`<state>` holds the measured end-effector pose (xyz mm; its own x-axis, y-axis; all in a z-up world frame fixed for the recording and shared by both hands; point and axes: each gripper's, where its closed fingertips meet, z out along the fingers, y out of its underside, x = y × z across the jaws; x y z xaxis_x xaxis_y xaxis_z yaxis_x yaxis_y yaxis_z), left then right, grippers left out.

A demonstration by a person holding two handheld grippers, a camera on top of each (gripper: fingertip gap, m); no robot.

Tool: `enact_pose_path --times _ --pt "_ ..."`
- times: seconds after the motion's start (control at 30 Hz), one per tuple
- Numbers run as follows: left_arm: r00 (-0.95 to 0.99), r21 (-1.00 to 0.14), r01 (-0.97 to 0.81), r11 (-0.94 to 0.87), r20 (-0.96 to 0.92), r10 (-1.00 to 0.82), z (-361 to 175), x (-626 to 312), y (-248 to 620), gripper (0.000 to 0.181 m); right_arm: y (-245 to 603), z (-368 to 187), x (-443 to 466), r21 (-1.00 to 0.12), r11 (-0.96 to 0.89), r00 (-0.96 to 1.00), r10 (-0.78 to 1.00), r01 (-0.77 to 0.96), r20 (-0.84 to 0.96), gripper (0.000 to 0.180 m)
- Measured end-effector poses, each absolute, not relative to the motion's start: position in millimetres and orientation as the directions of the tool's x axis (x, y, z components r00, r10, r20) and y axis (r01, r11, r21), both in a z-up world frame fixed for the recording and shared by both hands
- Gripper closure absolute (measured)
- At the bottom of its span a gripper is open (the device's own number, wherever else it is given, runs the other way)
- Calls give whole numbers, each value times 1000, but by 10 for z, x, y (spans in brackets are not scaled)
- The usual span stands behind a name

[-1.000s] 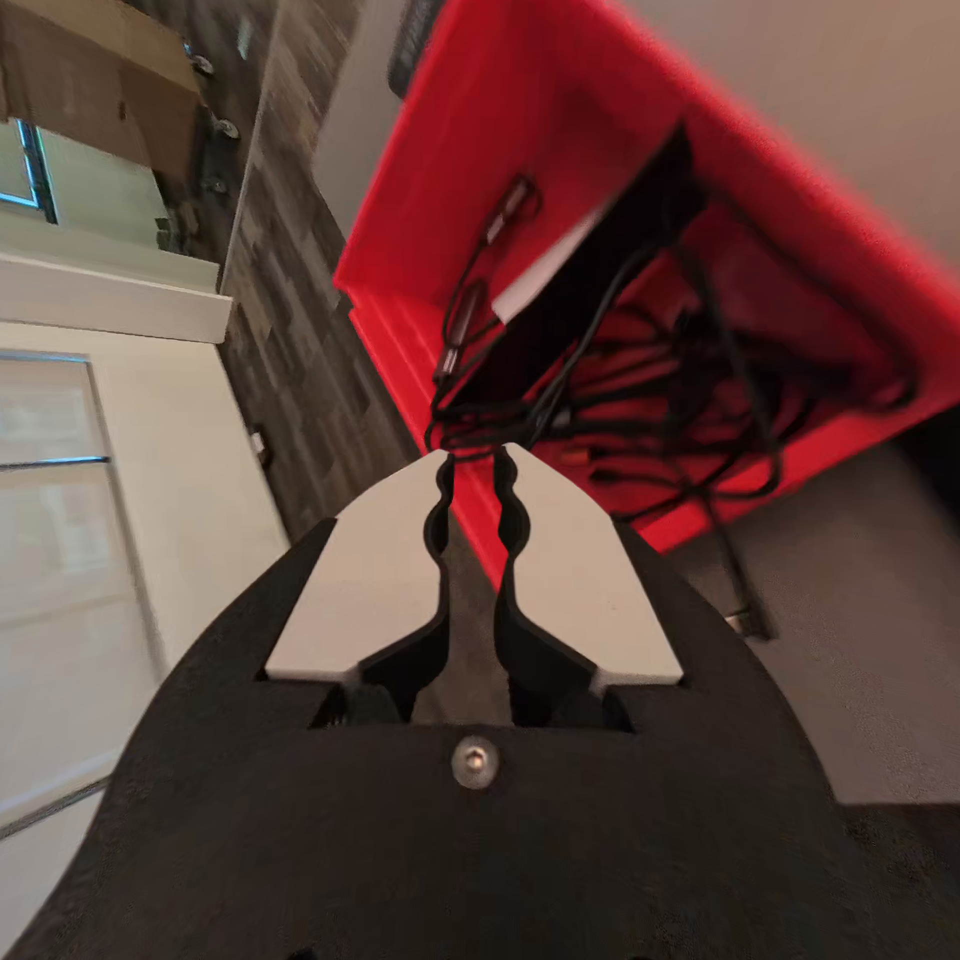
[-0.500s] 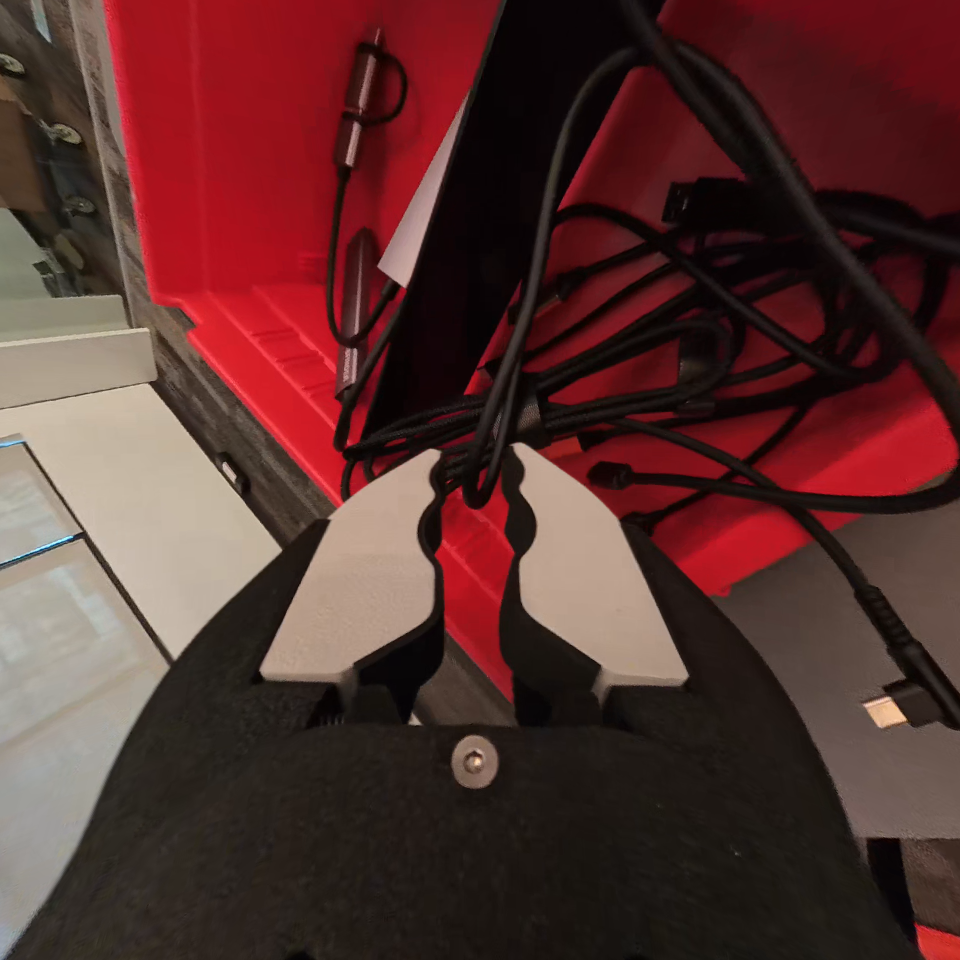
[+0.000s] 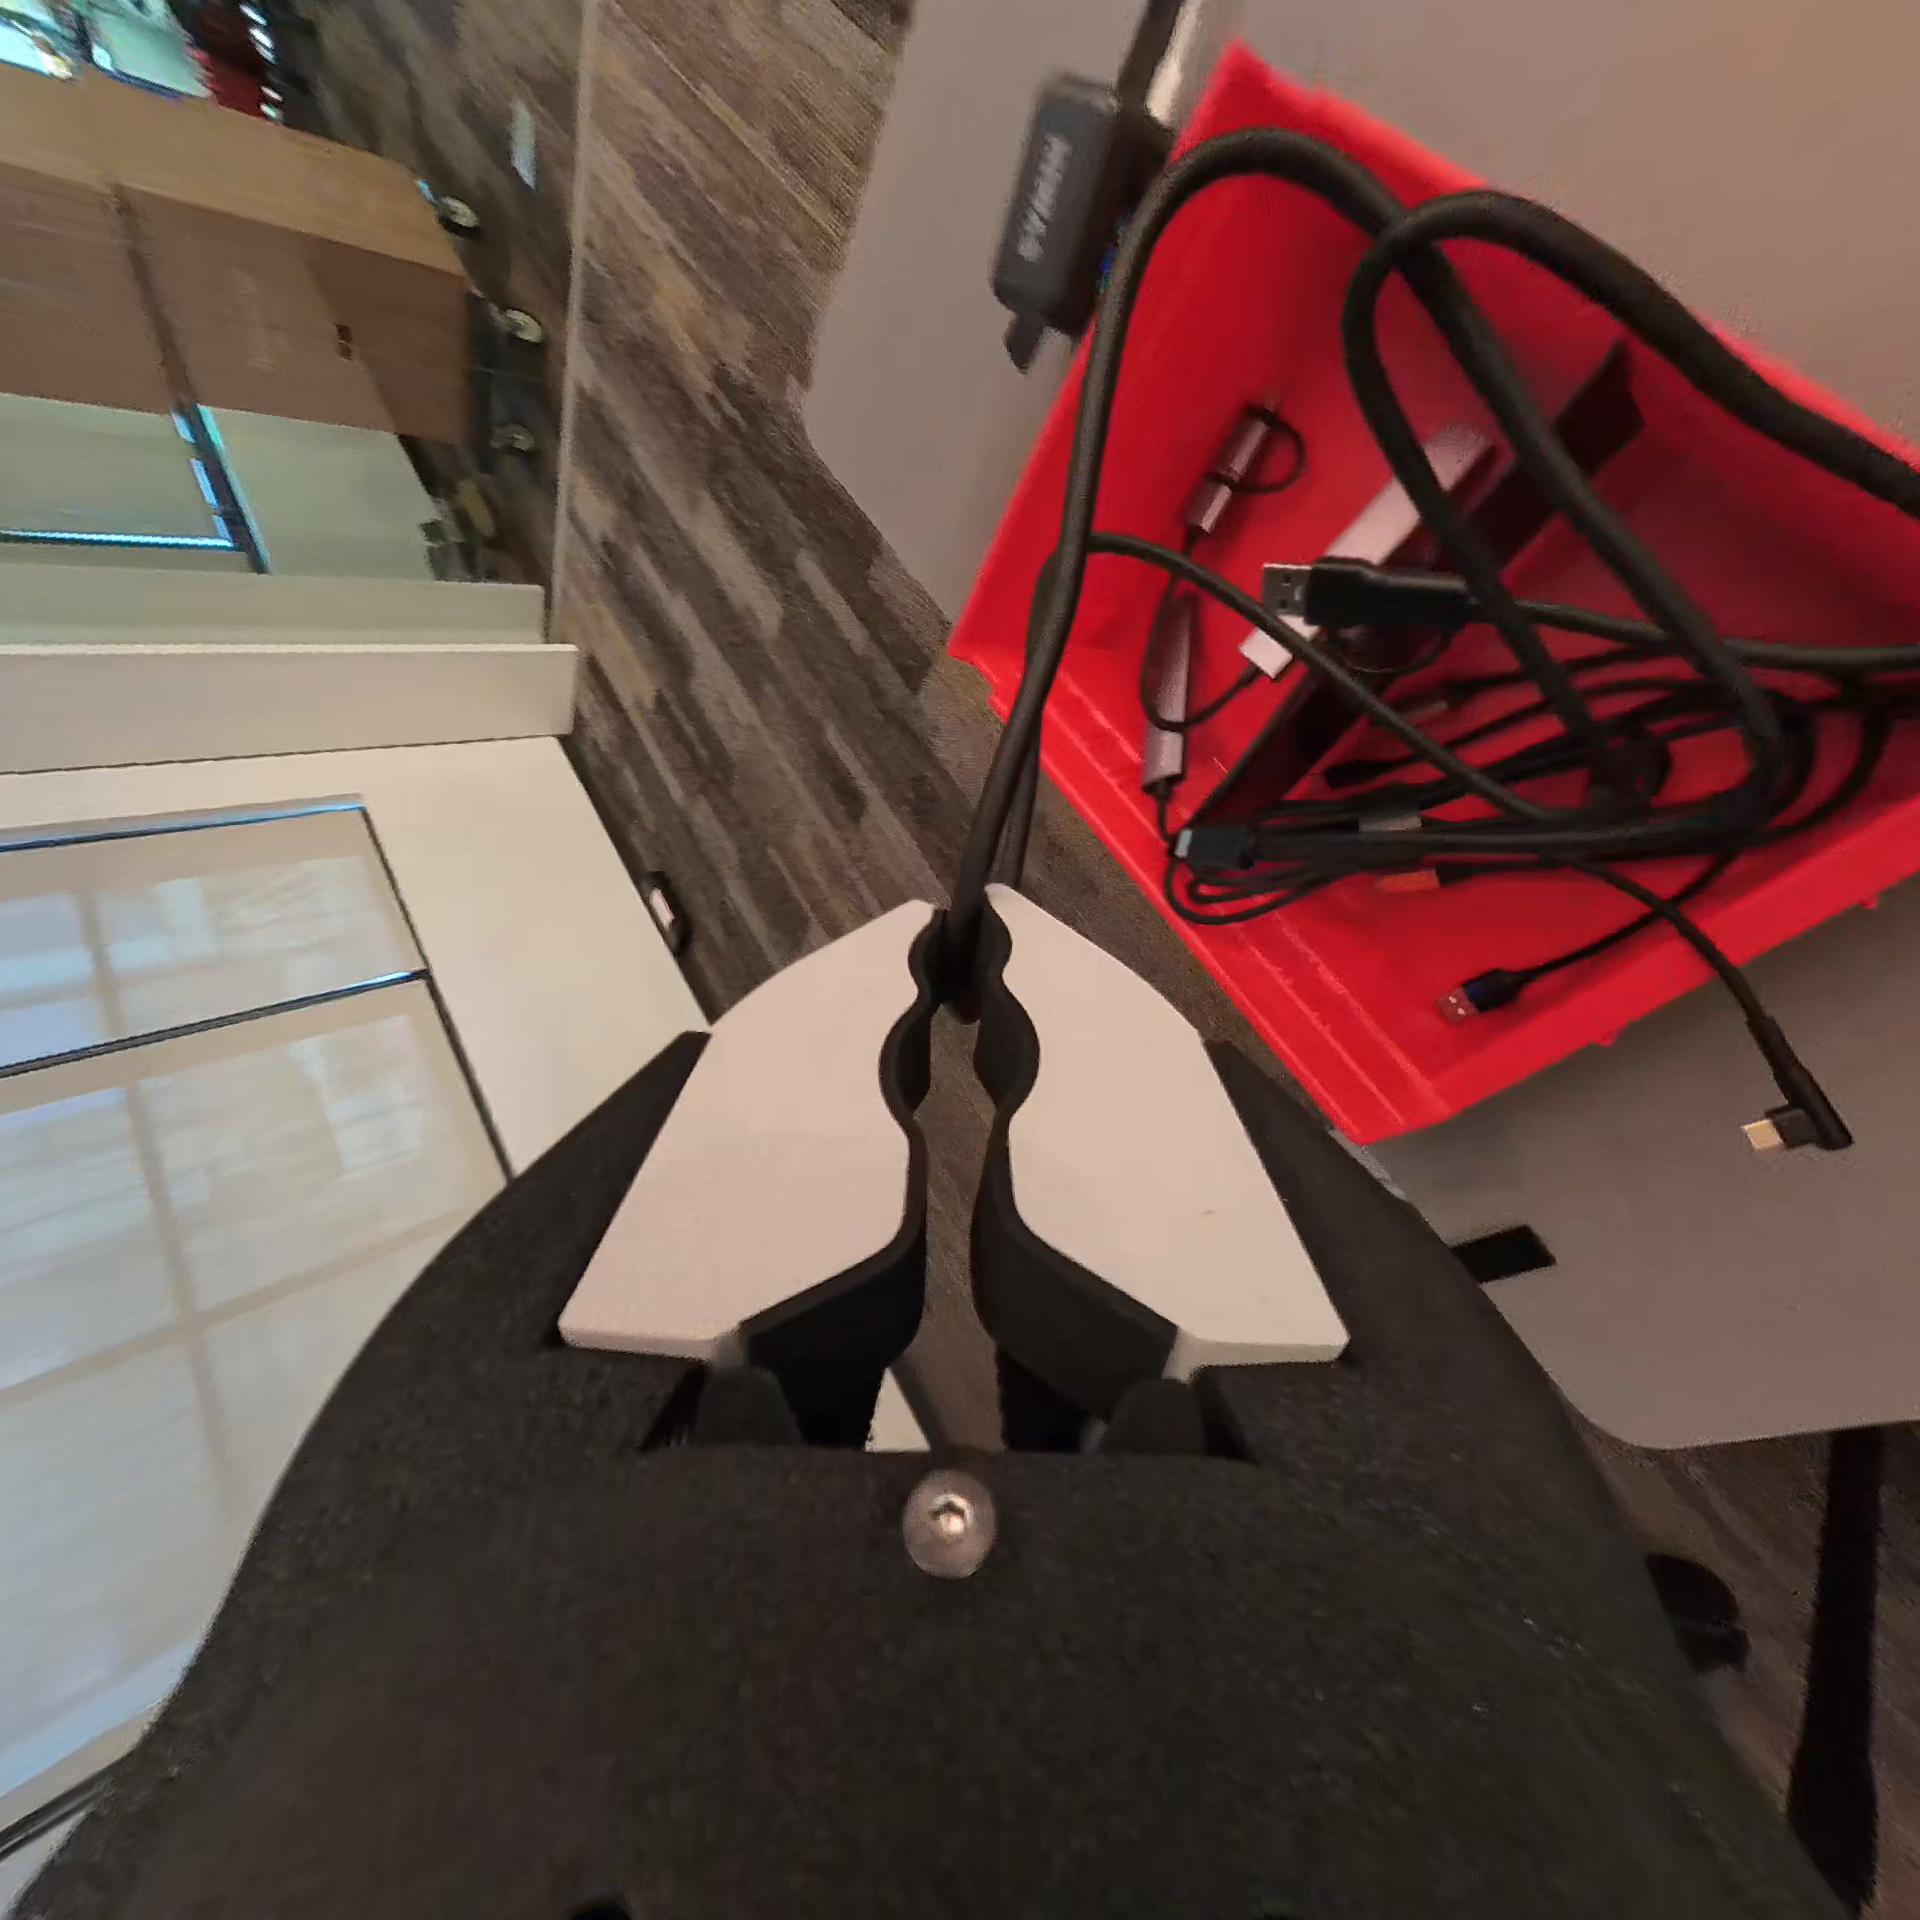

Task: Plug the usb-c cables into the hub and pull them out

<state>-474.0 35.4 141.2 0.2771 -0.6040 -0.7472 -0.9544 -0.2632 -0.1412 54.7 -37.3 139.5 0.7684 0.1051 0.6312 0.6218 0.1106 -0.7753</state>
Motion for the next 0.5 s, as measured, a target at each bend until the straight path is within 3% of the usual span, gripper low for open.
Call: enact_pose_path --times 0.13,0.23,0.33,0.5 --pt "306 -236 -952 -195 -753 -582 1894 -4341 256 179 -405 1409 589 -783 100 775 115 614 622 152" --pt "346 -360 -926 -117 -679 -648 1897 -3793 110 178 -450 1396 618 -790 80 777 147 607 612 152" --pt "269 -392 -920 -7 -619 -737 1520 -3111 -80 178 -504 1417 664 -799 70 785 155 597 600 152" --pt "43 -363 -915 174 -518 -855 379 -2031 -371 178 -623 1479 752 -812 69 798 158 579 582 152"
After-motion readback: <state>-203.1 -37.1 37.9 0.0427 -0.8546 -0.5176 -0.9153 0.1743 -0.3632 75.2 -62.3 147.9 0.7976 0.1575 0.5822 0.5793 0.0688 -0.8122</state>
